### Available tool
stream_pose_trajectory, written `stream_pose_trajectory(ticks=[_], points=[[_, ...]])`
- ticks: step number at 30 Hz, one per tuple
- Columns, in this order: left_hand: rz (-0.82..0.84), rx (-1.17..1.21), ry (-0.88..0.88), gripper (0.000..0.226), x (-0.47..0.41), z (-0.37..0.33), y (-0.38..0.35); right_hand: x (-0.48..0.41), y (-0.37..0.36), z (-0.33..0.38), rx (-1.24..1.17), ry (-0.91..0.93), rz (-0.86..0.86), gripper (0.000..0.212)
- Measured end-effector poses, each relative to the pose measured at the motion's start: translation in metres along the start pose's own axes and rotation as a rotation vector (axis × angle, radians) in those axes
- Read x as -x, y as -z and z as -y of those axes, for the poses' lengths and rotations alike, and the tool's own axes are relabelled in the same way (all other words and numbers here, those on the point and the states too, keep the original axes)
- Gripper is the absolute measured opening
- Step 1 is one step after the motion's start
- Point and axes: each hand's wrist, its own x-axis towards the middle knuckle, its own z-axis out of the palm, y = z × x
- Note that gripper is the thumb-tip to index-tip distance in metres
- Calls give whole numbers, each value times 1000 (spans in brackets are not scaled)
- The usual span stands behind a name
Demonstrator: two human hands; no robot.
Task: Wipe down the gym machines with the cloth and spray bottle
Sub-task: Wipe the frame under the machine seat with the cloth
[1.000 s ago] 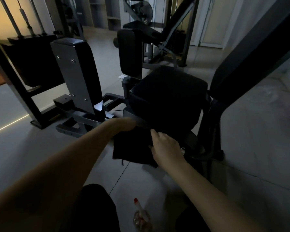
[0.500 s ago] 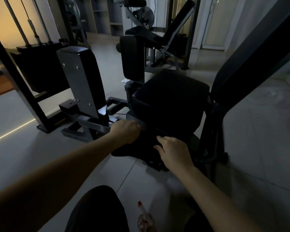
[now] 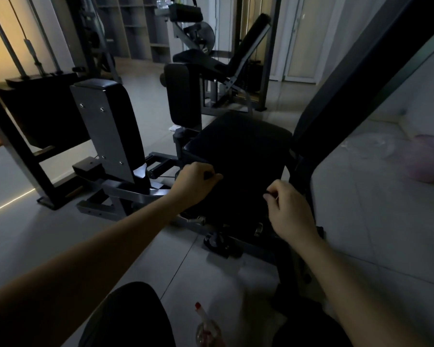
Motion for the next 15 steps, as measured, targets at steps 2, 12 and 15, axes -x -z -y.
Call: stream_pose_trajectory(ticks=[2,12,15], points=[[-47,43,-56,18,8,-6,2,-2,13,1,-85,-36,-59,10],[197,-634,-416,73,55,-22,-93,32,7,-17,-274,-270,365,9],[221,-693,-429,68,40,-25,-100,47,2,-25,-393,-392,396,12]])
